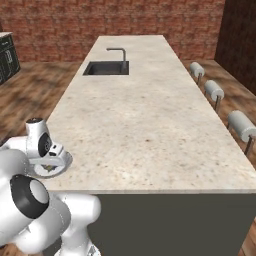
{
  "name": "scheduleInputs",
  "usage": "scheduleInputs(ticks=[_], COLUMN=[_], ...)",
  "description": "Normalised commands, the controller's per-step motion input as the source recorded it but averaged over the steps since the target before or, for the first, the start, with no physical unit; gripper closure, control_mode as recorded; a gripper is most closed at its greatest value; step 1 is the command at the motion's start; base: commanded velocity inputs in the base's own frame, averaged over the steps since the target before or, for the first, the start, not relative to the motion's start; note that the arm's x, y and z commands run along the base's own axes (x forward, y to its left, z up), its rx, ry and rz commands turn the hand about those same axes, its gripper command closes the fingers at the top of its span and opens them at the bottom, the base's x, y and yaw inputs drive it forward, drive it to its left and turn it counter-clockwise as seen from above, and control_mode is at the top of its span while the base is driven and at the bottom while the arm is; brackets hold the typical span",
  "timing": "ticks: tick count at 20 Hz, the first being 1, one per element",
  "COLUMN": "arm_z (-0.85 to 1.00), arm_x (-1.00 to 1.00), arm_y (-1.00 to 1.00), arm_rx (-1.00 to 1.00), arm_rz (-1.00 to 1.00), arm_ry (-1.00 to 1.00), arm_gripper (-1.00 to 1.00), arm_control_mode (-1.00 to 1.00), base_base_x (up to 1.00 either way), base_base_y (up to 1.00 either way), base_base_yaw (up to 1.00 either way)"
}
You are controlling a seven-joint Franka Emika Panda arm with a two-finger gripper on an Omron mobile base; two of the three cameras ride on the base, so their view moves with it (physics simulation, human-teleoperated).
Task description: Take the baked cake out of the oven and place it on the plate for cooling. Then close the oven door.
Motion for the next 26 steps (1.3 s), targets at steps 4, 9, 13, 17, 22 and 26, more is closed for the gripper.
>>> scheduleInputs(ticks=[4, 9, 13, 17, 22, 26], arm_z=[-0.04, -0.07, -0.12, -0.17, -0.2, -0.16], arm_x=[0.48, 0.29, 0.1, 0.0, 0.02, 0.09], arm_y=[0.21, 0.32, 0.36, 0.31, 0.11, 0.0], arm_rx=[-0.01, 0.0, 0.0, 0.0, 0.0, 0.0], arm_rz=[0.02, 0.04, 0.04, 0.02, 0.0, 0.0], arm_ry=[0.08, 0.03, 0.0, 0.0, 0.0, 0.02], arm_gripper=[1.0, 1.0, 1.0, 1.0, 1.0, 1.0], arm_control_mode=[-1.0, -1.0, -1.0, -1.0, -1.0, -1.0], base_base_x=[0.0, 0.0, 0.0, 0.0, 0.0, 0.0], base_base_y=[0.0, 0.0, 0.0, 0.0, 0.0, 0.0], base_base_yaw=[0.0, 0.0, 0.0, 0.0, 0.0, 0.0])
